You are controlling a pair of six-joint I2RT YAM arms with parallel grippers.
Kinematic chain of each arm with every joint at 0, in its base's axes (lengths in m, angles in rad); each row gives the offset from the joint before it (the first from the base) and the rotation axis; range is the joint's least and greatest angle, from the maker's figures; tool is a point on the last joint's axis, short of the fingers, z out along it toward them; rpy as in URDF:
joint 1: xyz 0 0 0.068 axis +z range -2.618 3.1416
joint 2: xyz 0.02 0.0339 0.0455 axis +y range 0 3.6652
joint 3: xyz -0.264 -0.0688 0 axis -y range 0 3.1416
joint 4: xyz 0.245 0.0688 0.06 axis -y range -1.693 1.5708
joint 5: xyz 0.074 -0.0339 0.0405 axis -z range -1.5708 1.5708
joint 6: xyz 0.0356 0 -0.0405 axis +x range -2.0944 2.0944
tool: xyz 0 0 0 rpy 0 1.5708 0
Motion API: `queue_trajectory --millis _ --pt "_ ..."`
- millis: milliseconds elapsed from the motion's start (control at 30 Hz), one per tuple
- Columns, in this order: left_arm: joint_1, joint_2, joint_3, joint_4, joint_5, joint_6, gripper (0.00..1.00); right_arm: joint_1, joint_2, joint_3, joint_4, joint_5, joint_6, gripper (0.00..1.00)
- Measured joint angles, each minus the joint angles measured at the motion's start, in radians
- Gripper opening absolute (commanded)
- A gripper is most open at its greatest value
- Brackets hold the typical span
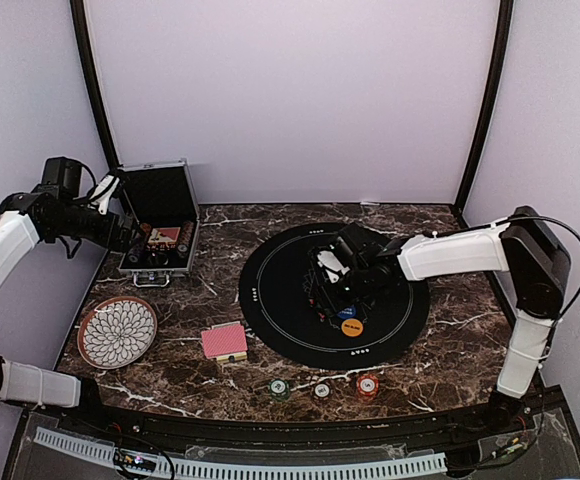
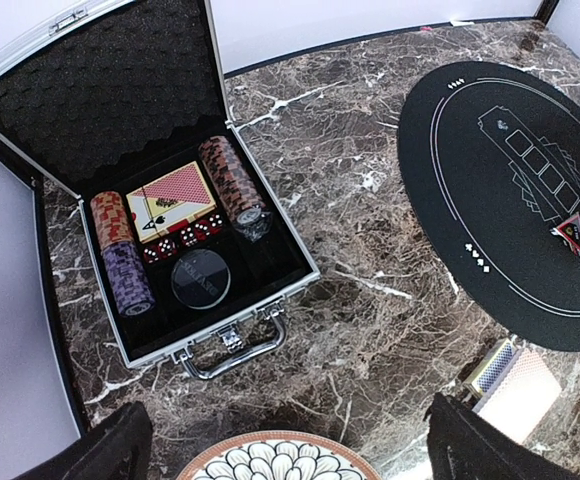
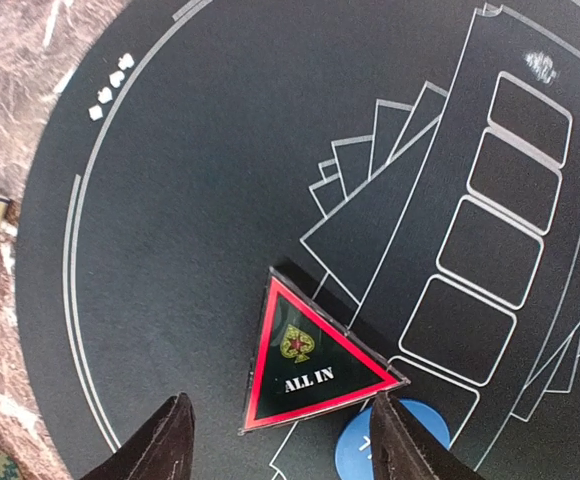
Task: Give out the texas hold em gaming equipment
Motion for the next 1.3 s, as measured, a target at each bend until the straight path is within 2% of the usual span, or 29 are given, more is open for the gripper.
queue_trajectory --millis 467,733,1033,1300 --pt "0.000 0.000 0.011 -0.002 0.001 0.000 0.99 -0.011 0.045 0.000 -0.017 -0.013 0.003 0.59" --pt "0.000 0.000 0.018 -0.002 0.001 0.000 0.99 -0.011 0.068 0.014 -0.014 -0.020 0.006 0.53" --pt "0.000 0.000 0.028 -0.004 0.000 -0.001 0.99 0.013 0.124 0.088 -0.016 -0.018 0.006 0.42" --pt "0.000 0.000 0.028 -0.005 0.000 0.000 0.99 0.059 0.171 0.147 -0.012 -0.021 0.002 0.39"
